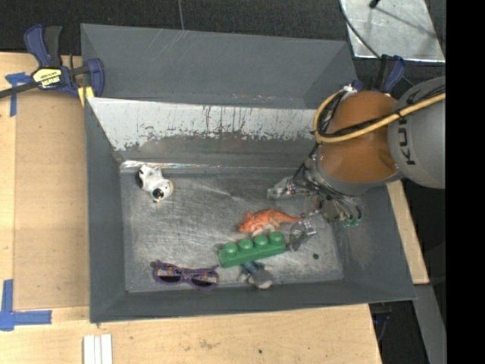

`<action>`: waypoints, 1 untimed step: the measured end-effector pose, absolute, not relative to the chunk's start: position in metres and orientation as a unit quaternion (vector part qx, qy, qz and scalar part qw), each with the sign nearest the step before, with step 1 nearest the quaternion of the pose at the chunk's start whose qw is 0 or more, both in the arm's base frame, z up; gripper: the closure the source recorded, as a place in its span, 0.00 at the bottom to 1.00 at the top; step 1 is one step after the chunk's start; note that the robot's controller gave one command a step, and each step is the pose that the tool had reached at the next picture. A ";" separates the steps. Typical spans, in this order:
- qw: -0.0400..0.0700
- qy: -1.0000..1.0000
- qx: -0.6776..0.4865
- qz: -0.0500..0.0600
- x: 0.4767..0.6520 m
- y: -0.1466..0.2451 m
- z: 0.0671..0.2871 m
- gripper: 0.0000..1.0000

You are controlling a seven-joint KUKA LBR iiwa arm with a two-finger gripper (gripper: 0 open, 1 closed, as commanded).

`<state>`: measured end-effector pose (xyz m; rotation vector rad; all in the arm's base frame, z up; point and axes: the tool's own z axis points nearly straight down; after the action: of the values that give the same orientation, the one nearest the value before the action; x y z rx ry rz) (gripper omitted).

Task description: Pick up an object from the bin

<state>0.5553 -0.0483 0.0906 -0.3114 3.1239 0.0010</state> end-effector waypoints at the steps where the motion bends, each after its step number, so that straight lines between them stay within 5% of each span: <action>1: 0.002 0.997 -0.080 0.000 0.571 -0.019 0.099 0.00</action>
Offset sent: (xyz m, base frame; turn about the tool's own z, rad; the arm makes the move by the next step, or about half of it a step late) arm 0.0204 0.0515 -0.0206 -0.0439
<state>0.5713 -0.0189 0.0987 -0.2508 3.1269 -0.0009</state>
